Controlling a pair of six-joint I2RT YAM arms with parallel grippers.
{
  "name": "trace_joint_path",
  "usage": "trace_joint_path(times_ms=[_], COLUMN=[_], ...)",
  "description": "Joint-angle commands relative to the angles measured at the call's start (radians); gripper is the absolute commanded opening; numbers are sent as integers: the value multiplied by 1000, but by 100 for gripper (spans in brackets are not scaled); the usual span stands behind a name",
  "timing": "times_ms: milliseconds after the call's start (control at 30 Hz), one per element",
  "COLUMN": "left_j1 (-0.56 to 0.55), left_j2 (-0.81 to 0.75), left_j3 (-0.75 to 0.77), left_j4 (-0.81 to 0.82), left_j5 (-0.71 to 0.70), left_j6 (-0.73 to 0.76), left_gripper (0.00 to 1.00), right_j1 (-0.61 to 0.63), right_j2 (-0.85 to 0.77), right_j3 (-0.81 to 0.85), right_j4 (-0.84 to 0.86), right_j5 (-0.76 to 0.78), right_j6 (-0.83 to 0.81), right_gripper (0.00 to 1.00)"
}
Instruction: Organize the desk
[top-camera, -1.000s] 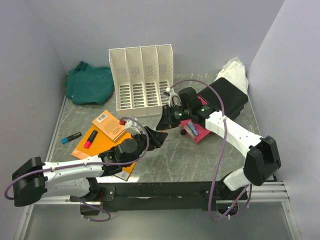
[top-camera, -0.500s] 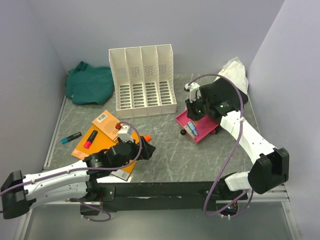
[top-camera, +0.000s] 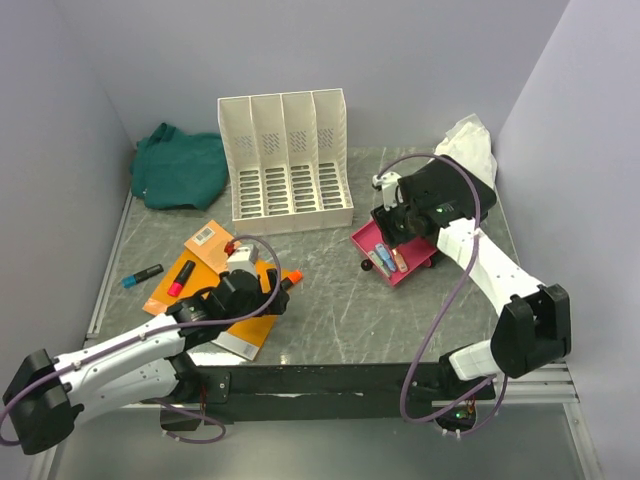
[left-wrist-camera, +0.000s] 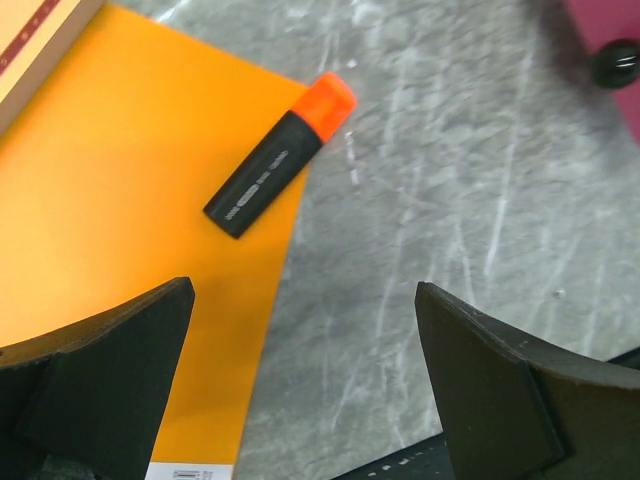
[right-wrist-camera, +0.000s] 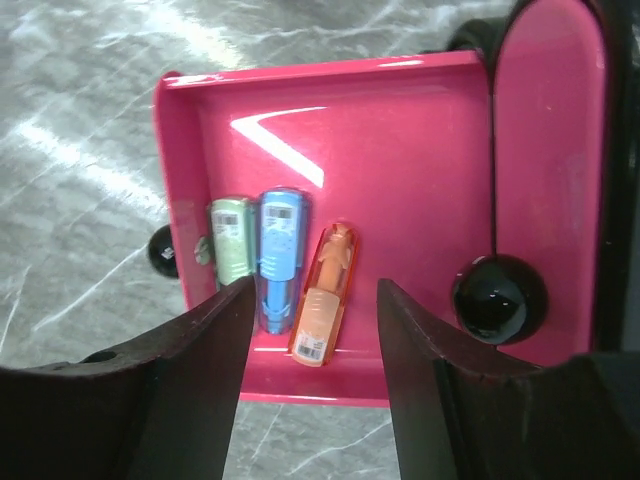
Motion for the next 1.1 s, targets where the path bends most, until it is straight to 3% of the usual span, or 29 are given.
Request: trace_joint_path(times_ms=[0, 200, 433, 533, 567, 700, 900, 1067], left_j1=[45, 79, 91, 111, 123, 268, 468, 522], left_j2=[48, 129, 171, 118, 99, 44, 125, 203], left_j3=[51, 138, 210, 198, 191, 166, 243, 371], left_j4=[3, -64, -101, -100, -95, -62, -127, -227], left_j5=[74, 101, 103, 101, 107, 188, 264, 215], left_j6=[14, 58, 68, 23, 14, -1, 17, 32], left_gripper=[99, 99, 99, 100, 99, 100, 99, 99], right_j1=[-21, -120, -144, -145, -147, -174, -188, -187], right_j2=[-87, -249, -429, -498, -531, -625, -716, -631], right_j3=[11, -48, -229, -306, -326, -426, -495, -423], right_j4=[-40, -106, -76, -37, -28, 64, 113, 16], right_j5=[-131, -568, -821, -883, -886, -889, -846, -826], right_j6=[-68, -223, -320, -338, -352, -337, -301, -349], right_gripper=[61, 63, 67, 67, 73, 81, 86, 86])
